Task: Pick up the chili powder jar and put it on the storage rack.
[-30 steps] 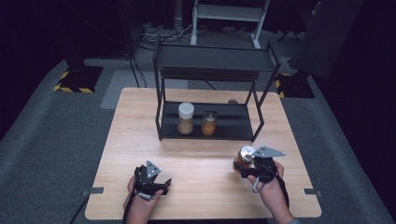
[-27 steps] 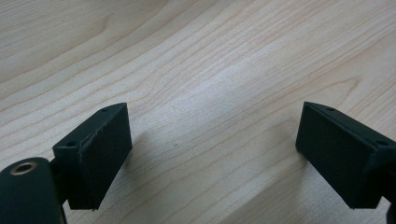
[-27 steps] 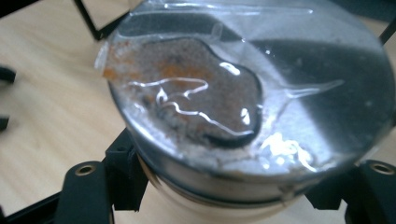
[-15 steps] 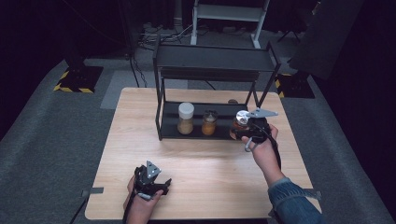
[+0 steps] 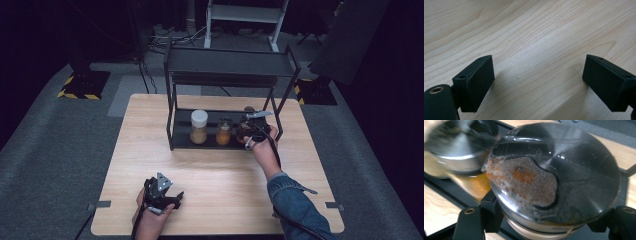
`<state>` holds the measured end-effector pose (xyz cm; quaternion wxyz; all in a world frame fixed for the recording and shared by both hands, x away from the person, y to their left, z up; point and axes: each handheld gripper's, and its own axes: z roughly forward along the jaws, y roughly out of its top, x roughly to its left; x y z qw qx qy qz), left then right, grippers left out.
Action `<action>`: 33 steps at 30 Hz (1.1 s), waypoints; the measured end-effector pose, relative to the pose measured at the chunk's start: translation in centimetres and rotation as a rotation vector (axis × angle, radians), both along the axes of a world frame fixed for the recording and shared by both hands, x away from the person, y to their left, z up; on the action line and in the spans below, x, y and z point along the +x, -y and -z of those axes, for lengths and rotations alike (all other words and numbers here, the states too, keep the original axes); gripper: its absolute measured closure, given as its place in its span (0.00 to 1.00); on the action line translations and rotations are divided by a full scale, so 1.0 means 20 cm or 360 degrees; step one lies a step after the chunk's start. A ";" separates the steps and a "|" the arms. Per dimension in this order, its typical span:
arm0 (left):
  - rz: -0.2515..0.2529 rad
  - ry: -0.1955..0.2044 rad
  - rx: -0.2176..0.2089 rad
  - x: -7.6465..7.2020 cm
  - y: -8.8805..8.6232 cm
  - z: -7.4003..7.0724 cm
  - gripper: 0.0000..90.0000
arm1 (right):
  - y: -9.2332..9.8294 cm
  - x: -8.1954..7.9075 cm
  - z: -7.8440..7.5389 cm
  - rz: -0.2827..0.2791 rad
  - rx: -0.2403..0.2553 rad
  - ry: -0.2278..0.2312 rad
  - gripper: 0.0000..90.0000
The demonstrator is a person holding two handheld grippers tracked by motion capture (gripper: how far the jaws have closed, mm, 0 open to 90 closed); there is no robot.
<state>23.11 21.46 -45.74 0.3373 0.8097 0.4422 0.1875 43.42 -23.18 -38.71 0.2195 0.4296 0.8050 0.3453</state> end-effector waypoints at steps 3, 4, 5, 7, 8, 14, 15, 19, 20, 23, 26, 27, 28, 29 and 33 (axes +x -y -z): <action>0.0000 0.0000 0.0001 0.00 0.00 0.00 0.12 | -0.02 0.04 0.05 0.0014 -0.0010 -0.0030 0.34; 0.0000 0.0000 0.0002 0.00 0.00 0.00 0.12 | -0.01 0.04 0.06 0.0024 0.0014 -0.0021 0.34; 0.0000 -0.0001 0.0001 0.00 0.00 0.00 0.12 | 0.00 0.04 0.07 0.0029 0.0037 -0.0022 0.34; 0.0000 -0.0001 0.0000 0.00 0.00 0.00 0.12 | 0.01 0.05 0.08 0.0040 0.0067 -0.0029 0.34; 0.0001 -0.0002 0.0000 0.00 0.00 0.00 0.12 | 0.01 0.05 0.08 0.0039 0.0061 -0.0033 0.34; 0.0001 -0.0002 0.0000 0.00 0.00 0.00 0.12 | 0.06 0.00 0.02 0.0051 0.0151 -0.0025 0.22; 0.0000 -0.0003 -0.0001 0.00 0.00 0.00 0.12 | 0.06 -0.01 0.01 0.0047 0.0152 -0.0017 0.22; -0.0001 -0.0001 0.0004 0.00 0.00 0.00 0.12 | 0.10 -0.12 -0.08 -0.0004 0.0123 0.0057 0.21; -0.0001 -0.0001 0.0005 0.00 0.00 0.00 0.12 | 0.11 -0.15 -0.09 -0.0009 0.0120 0.0072 0.21; -0.0002 -0.0003 0.0000 0.00 0.00 0.00 0.12 | 0.16 -0.23 -0.14 -0.0033 0.0145 0.0108 0.20; -0.0001 -0.0006 -0.0002 0.01 0.00 0.00 0.12 | 0.21 -0.32 -0.17 -0.0057 0.0147 0.0139 0.20; -0.0001 -0.0005 -0.0004 0.01 0.00 0.00 0.12 | 0.22 -0.35 -0.17 -0.0056 0.0153 0.0145 0.20; -0.0001 -0.0009 -0.0005 0.01 0.00 0.00 0.12 | 0.24 -0.37 -0.17 -0.0057 0.0166 0.0151 0.20; 0.0000 -0.0009 -0.0003 0.01 0.00 0.00 0.12 | 0.26 -0.39 -0.17 -0.0058 0.0177 0.0148 0.20; -0.0001 -0.0007 -0.0005 0.01 0.00 0.00 0.12 | 0.33 -0.49 -0.14 -0.0063 0.0207 0.0157 0.20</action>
